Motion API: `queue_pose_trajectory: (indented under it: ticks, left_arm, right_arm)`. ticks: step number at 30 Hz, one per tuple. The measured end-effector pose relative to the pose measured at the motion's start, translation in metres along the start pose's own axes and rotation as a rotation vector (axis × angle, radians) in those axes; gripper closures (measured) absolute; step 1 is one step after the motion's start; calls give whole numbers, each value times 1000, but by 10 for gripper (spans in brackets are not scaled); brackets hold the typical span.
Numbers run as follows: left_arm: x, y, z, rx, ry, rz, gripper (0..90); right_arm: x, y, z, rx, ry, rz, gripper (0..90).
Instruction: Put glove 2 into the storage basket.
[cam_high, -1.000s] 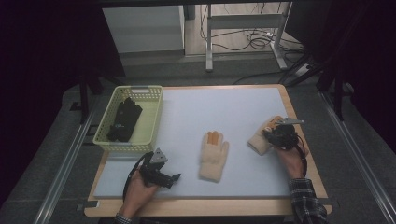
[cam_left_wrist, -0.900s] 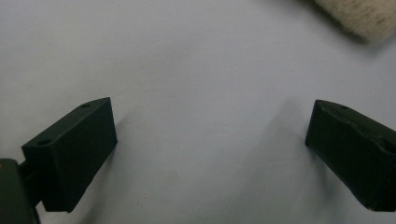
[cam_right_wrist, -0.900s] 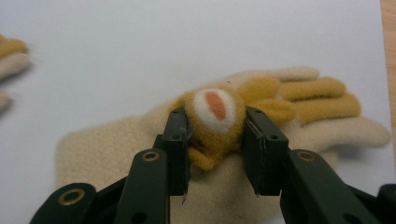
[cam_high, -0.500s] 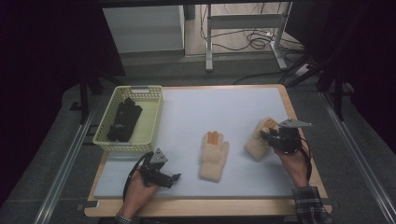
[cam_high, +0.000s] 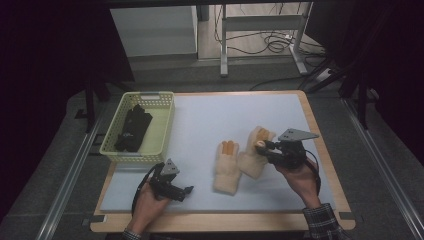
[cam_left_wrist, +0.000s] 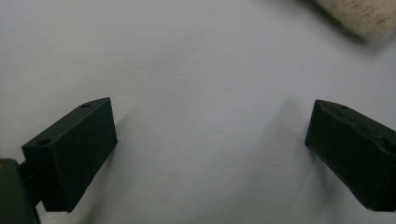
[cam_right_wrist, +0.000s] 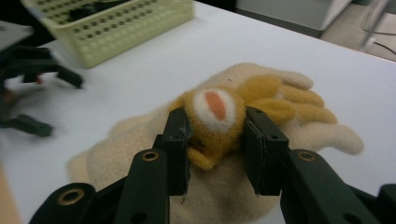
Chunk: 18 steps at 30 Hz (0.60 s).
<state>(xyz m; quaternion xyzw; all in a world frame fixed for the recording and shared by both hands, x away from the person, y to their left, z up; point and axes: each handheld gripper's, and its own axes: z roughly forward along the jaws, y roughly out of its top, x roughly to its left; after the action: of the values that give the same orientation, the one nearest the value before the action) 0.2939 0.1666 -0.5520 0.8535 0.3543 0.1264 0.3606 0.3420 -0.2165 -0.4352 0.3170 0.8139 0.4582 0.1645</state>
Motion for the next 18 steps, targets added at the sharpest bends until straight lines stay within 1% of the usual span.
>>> queue_pose_trajectory:
  ticks: [4, 8, 10, 12, 14, 16, 18]
  left_arm:
    - [0, 0, 0, 0, 0, 2, 24]
    - [0, 0, 0, 0, 0, 3, 24]
    - [0, 0, 0, 0, 1, 3, 24]
    - [0, 0, 0, 0, 0, 1, 24]
    - [0, 0, 0, 0, 0, 1, 24]
    - [0, 0, 0, 0, 0, 1, 24]
    - [0, 0, 0, 2, -1, 3, 24]
  right_arm:
    - [22, 8, 12, 15, 72, -41, 631]
    - [41, 10, 32, 63, 129, -87, 631]
    - [48, 9, 44, 90, 138, -111, 631]
    - [52, 6, 56, 120, 140, -129, 631]
    - [54, 3, 67, 150, 141, -134, 630]
    - [55, -2, 77, 177, 132, -148, 629]
    - [55, -7, 86, 190, 124, -148, 622]
